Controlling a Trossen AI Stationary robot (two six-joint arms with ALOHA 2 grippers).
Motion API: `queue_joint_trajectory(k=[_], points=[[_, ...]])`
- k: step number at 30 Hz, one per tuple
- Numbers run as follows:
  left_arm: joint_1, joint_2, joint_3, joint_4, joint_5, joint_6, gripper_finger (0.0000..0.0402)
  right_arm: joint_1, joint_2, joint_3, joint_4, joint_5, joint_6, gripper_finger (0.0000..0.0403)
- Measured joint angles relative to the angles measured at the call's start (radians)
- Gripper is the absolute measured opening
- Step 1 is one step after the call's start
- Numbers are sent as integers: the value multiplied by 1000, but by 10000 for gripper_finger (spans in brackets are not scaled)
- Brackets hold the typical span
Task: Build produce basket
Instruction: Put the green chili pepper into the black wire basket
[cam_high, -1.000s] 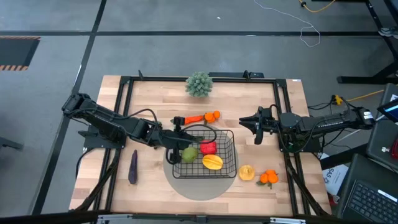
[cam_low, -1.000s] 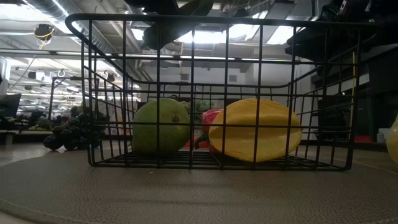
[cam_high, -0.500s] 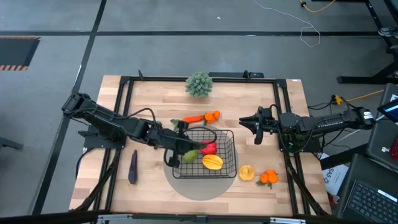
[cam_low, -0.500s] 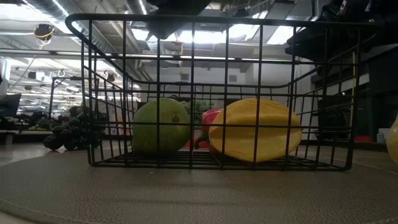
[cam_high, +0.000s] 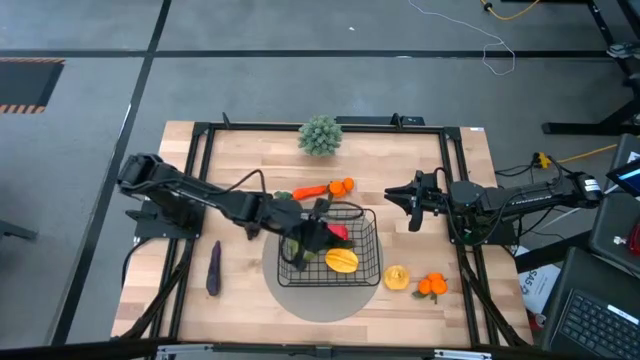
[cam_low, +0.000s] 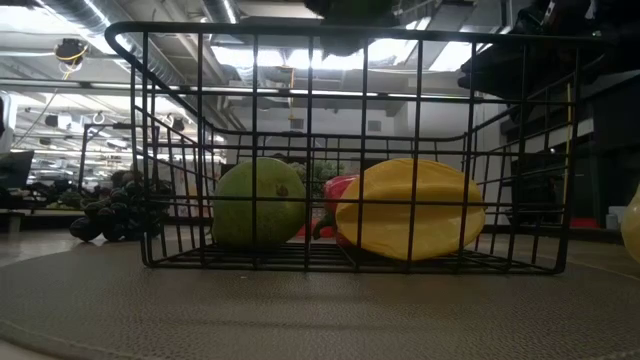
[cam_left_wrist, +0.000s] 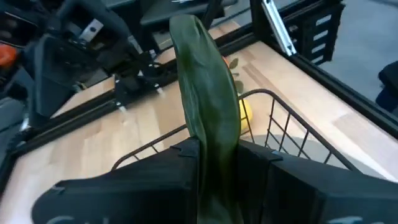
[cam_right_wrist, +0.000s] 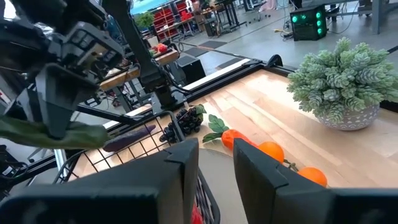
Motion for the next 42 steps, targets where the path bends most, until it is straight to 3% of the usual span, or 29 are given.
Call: queue_joint_trajectory(k=[7, 12, 21, 28, 36, 42], points=[[43, 109, 0, 320, 127, -33, 39, 0, 0, 0, 1, 0, 0, 97], [54, 154, 0, 331, 130, -52, 39, 0, 0, 0, 1, 0, 2, 97], [64, 160, -1, 184, 117, -153, 39, 0, 0, 0, 1, 0, 0, 97], [65, 151, -1, -63, -89, -172, 39, 0, 0, 0, 0, -1, 2, 97], [59, 118, -1, -191, -105, -205, 39, 0, 0, 0, -1, -1, 1, 97], [46, 45, 0, -352, -248, -241, 39, 0, 1, 0, -5, -1, 2, 97]])
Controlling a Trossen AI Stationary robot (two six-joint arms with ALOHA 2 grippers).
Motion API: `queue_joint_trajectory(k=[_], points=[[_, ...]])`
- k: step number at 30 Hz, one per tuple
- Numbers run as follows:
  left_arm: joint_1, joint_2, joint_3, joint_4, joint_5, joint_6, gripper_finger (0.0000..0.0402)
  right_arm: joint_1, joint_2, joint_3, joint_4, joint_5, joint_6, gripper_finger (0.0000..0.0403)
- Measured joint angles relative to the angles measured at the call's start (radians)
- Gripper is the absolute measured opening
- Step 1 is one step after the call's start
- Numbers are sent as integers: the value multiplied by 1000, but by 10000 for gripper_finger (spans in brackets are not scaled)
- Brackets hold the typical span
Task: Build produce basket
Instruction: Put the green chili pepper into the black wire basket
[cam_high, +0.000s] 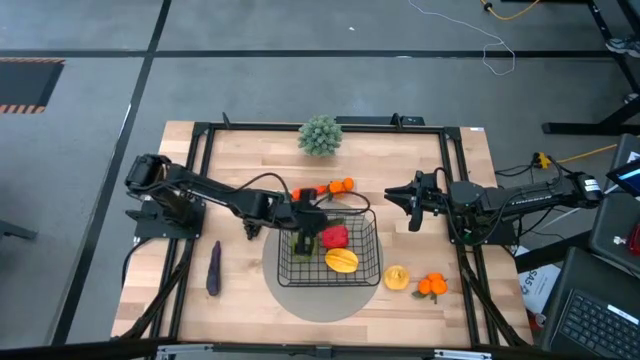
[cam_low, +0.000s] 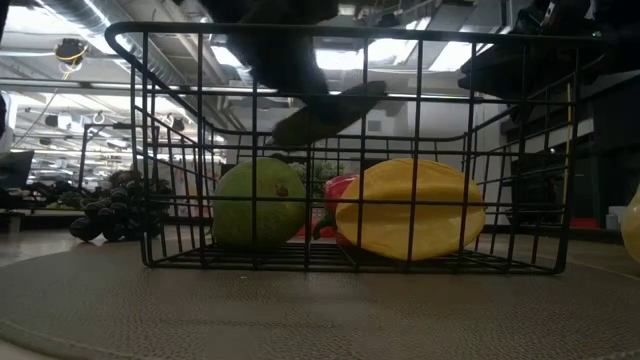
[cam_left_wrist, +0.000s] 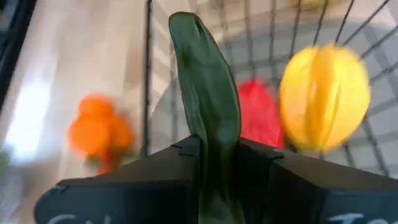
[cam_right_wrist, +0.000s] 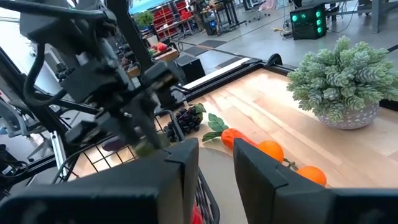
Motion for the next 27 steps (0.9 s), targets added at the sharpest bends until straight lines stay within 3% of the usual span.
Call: queue_joint_trajectory(k=[27], points=[[-25, -22, -1, -67, -58, -19, 43, 0, 12, 0, -4, 1, 21, 97]])
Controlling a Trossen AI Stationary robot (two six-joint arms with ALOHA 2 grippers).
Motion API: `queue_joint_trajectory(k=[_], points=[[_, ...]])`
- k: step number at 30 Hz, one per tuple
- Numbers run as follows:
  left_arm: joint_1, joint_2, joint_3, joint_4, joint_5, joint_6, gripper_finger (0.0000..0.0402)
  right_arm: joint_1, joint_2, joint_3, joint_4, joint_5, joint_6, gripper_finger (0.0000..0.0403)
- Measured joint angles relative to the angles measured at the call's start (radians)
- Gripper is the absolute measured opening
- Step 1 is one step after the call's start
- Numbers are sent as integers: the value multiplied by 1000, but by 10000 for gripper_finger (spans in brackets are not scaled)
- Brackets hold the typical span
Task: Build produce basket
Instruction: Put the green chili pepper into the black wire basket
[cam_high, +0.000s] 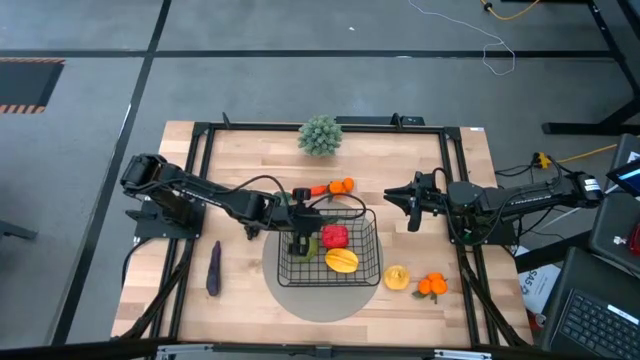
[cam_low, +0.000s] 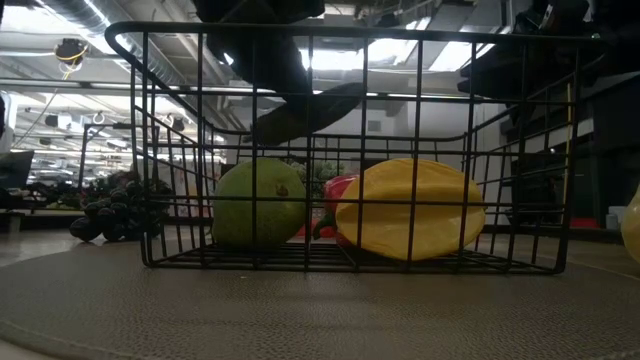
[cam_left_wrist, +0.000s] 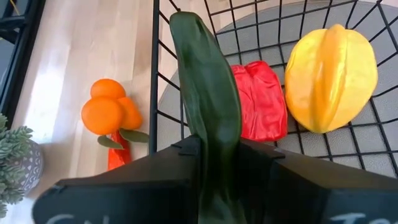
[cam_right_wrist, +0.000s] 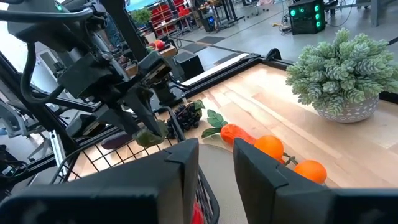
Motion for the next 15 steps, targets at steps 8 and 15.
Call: queue_joint_trajectory(k=[8, 15], points=[[0, 0, 0, 0, 0, -2, 66, 0, 0, 0, 0, 0, 0, 97], [0, 0, 0, -1, -1, -103, 96, 0, 0, 0, 0, 8, -2, 97]])
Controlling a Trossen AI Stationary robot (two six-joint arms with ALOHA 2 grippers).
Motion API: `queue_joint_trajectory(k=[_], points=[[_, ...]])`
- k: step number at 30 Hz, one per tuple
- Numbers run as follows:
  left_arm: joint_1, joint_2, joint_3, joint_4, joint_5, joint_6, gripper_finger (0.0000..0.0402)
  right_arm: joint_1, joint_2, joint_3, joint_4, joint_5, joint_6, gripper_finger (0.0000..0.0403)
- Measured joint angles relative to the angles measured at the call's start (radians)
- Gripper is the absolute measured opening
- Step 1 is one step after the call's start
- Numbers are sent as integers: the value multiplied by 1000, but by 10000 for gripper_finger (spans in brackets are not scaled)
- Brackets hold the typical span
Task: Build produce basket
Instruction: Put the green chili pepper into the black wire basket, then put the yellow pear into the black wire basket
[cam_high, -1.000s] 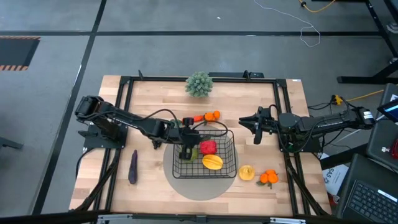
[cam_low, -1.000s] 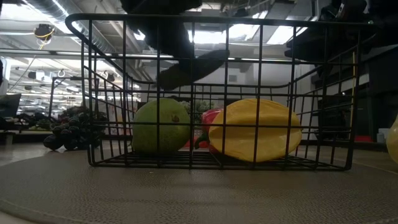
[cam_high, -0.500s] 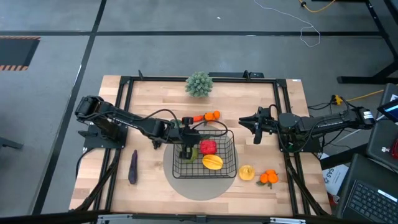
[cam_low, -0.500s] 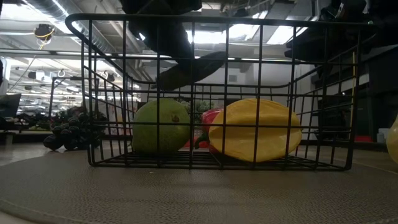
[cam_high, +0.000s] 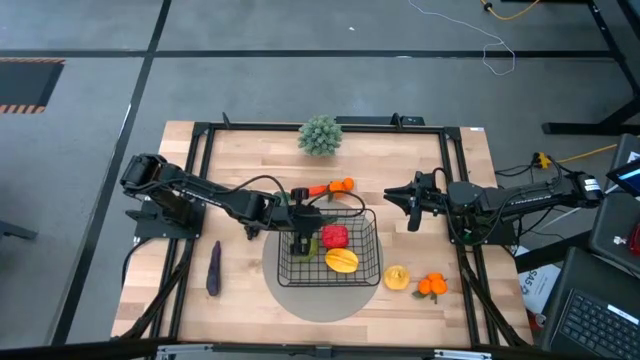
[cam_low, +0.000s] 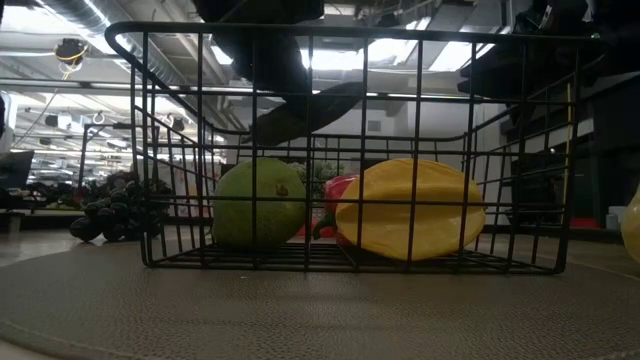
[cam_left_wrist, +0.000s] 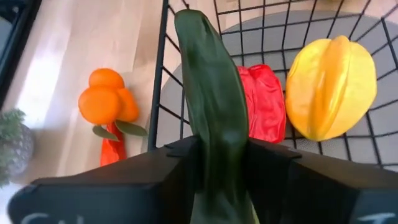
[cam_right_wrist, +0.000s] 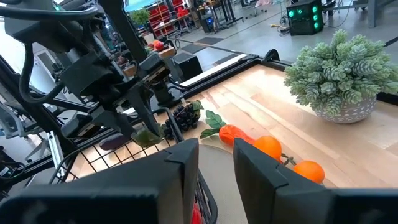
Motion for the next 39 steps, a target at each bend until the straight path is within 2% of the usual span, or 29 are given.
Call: queue_joint_trajectory(k=[5, 13, 23, 32, 35, 39], points=[[0, 0, 0, -22, 15, -81, 123, 0, 0, 0, 0, 0, 0, 97], [0, 0, 0, -22, 16, -81, 155, 0, 0, 0, 0, 1, 0, 97], [0, -9, 4, -14, 16, -73, 159, 0, 0, 0, 0, -1, -46, 97], [-1, -9, 122, -41, 63, 32, 159, 0, 0, 1, 50, -3, -128, 97], [-3, -9, 147, -50, 65, 32, 159, 0, 0, 1, 65, -46, -129, 97], [-3, -9, 169, -98, 61, 33, 159, 0, 0, 1, 108, -154, -131, 97]])
